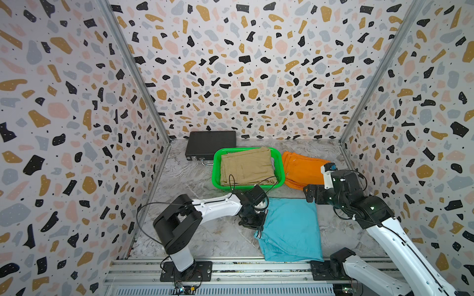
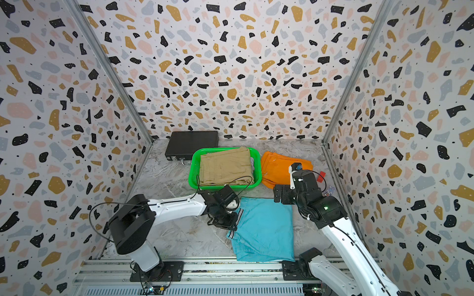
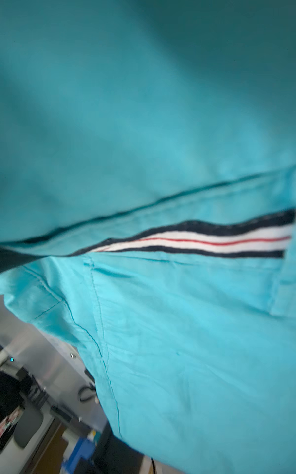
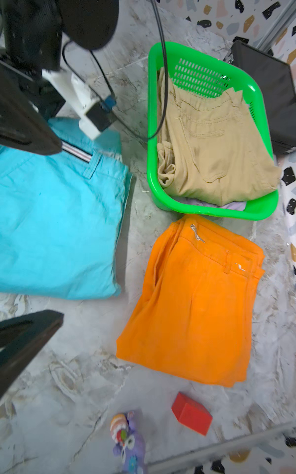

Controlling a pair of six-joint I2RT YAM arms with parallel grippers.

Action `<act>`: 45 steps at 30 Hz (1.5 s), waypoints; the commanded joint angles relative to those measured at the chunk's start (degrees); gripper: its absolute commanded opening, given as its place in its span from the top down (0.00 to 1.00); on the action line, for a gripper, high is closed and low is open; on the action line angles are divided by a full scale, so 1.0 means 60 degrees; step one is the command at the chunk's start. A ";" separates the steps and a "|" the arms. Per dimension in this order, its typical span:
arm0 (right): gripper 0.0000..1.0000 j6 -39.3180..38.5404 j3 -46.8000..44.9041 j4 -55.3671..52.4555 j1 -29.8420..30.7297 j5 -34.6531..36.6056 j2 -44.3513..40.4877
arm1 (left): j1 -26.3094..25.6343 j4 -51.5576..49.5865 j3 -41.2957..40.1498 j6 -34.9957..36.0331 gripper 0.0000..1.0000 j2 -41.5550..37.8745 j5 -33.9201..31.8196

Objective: Put the folded long pants in the basket
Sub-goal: Move the long pant to the center of the board, then pick up the long pant at the center of the board.

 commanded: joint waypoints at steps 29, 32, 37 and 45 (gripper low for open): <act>0.34 0.1983 -0.3065 0.2403 -0.0119 -0.5267 0.5089 | 0.1781 -0.1184 0.0366 0.0987 1.00 -0.0517 -0.1096; 0.75 0.1976 -0.3043 0.2716 -0.0121 -0.5411 0.5452 | 0.1777 -0.1122 0.0343 0.0936 1.00 -0.0437 -0.1008; 1.00 0.1775 -0.2853 0.2408 -0.0122 -0.4988 0.5254 | 0.1781 -0.1111 0.0255 0.0892 1.00 -0.0433 -0.0995; 1.00 0.1133 -0.2203 0.0409 -0.0119 -0.3889 0.2735 | 0.1777 -0.1815 0.0530 0.0746 1.00 -0.1882 -0.0787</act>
